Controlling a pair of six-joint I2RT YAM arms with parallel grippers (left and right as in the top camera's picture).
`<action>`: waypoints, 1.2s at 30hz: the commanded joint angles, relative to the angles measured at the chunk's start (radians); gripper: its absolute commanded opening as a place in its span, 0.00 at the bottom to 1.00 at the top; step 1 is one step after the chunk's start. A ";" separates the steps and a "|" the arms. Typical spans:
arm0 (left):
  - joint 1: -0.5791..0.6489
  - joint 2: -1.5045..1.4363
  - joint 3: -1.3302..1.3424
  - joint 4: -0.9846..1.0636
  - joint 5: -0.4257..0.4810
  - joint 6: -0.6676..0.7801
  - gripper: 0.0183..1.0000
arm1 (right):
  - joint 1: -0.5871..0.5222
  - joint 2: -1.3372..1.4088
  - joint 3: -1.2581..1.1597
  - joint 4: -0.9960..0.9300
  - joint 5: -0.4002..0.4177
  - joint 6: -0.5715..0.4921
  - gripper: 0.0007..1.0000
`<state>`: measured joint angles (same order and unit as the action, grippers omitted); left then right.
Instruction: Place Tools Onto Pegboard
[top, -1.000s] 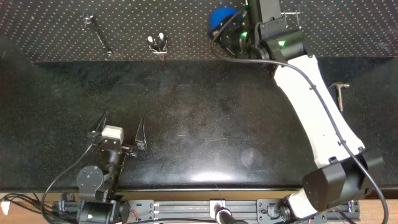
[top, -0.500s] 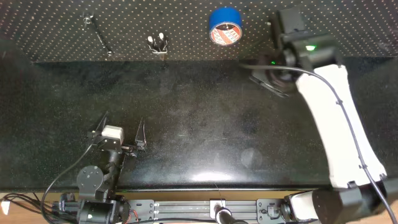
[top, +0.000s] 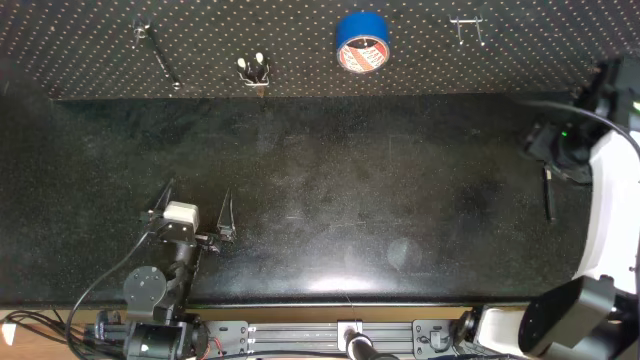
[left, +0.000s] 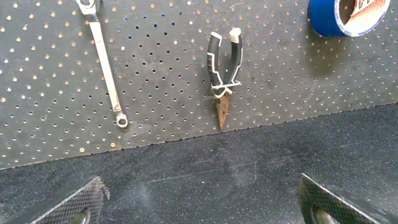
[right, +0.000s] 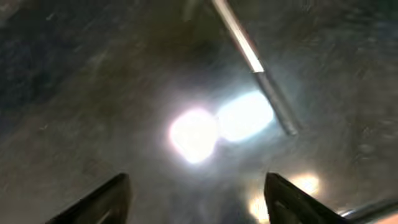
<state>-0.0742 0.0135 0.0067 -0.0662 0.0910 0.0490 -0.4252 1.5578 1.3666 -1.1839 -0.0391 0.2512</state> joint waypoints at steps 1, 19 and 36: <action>0.002 -0.010 -0.001 -0.006 0.023 0.012 1.00 | -0.089 0.004 -0.074 0.003 0.006 -0.240 0.77; 0.002 -0.010 -0.001 -0.006 0.023 0.012 1.00 | -0.103 0.237 -0.072 0.126 0.106 -0.507 0.98; 0.002 -0.010 -0.001 -0.006 0.023 0.012 1.00 | -0.141 0.338 -0.061 0.116 0.119 -0.627 0.98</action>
<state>-0.0742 0.0135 0.0067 -0.0662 0.0910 0.0490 -0.5556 1.8759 1.2942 -1.0706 0.0349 -0.3550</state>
